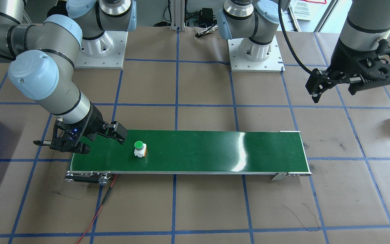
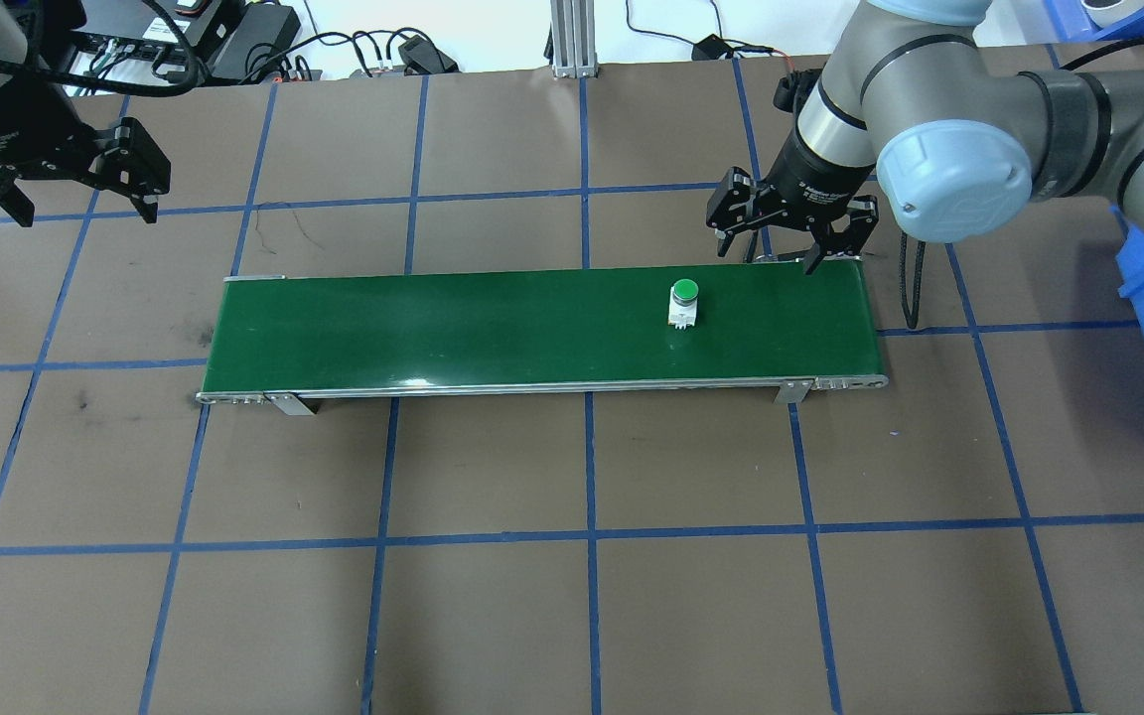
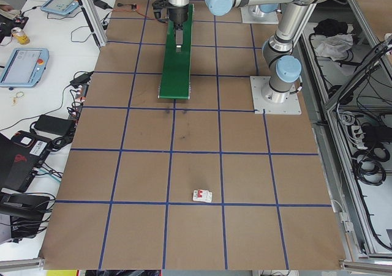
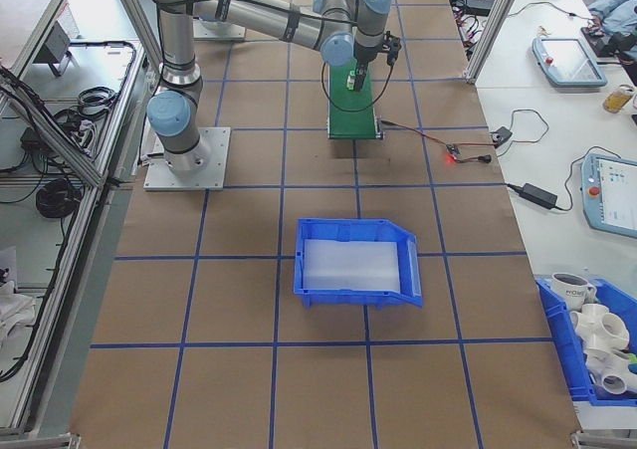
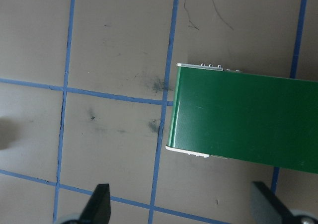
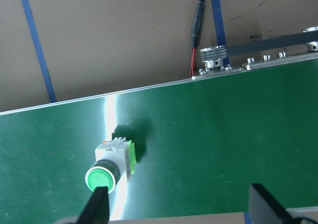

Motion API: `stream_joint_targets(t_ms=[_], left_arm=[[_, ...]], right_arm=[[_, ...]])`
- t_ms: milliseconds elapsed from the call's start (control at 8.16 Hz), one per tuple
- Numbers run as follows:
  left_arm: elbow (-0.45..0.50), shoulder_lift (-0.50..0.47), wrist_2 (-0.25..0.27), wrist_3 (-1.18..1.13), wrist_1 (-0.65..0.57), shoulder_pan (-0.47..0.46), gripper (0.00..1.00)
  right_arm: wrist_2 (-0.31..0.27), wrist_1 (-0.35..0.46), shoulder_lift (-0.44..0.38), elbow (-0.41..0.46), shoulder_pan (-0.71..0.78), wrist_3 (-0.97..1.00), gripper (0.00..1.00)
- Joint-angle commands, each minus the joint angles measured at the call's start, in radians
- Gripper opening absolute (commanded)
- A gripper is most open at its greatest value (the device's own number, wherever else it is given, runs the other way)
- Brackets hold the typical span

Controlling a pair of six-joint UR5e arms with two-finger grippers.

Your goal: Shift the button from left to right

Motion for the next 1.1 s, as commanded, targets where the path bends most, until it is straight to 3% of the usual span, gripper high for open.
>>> stream_joint_targets(t_ms=[0,245,490,735,981], left_arm=[[-0.002,0.000,0.003,-0.013,-0.019,0.000,1.00],[-0.002,0.003,-0.006,-0.012,-0.039,0.000,1.00],[-0.001,0.012,-0.009,-0.030,-0.034,0.000,1.00],[-0.002,0.024,0.003,-0.024,-0.049,0.009,1.00],[0.001,0.015,0.004,-0.018,-0.056,0.012,1.00]], right_arm=[[-0.008,-0.004,0.009,0.001,0.018,0.021,0.96],[-0.001,-0.015,0.043,0.003,0.018,0.020,0.93],[-0.045,-0.034,0.090,0.003,0.017,0.005,0.84],[-0.157,-0.042,0.118,0.001,0.012,-0.070,0.55],[-0.185,-0.042,0.129,0.003,-0.015,-0.104,0.29]])
